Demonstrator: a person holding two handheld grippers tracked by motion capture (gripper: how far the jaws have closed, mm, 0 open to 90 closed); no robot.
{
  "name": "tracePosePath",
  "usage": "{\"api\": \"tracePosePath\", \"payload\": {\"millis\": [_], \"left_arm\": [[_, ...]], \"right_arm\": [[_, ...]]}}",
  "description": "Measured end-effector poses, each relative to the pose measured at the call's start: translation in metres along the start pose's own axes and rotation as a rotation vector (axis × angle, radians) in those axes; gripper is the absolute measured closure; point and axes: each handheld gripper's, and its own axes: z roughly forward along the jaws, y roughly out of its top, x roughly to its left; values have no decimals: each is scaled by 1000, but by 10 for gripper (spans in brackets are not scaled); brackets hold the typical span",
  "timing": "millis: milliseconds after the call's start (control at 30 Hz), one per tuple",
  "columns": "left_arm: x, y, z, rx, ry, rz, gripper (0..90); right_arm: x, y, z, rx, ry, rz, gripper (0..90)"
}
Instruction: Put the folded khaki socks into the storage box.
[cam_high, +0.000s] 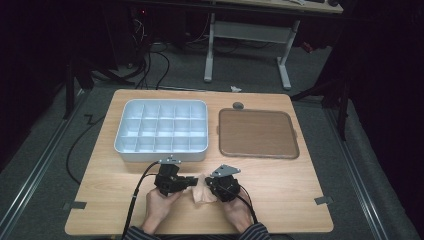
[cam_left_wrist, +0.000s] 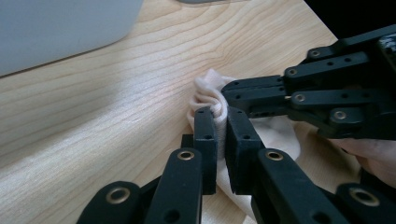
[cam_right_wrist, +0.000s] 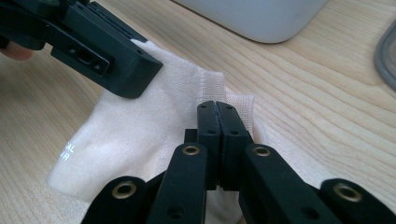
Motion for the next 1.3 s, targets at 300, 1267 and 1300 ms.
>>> {"api": "tracePosePath", "payload": {"millis": [300,1267,1300], "left_arm": [[3,2,-5,-66,-23,8,843],[12,4,-13,-88,10,-3,850],[11,4,-12,-85,13,-2,849]], "right_arm": [[3,5,7,-5,17,-10,900],[5,19,6,-55,68,-15,791],[4,18,1,-74,58,-9,781]]}}
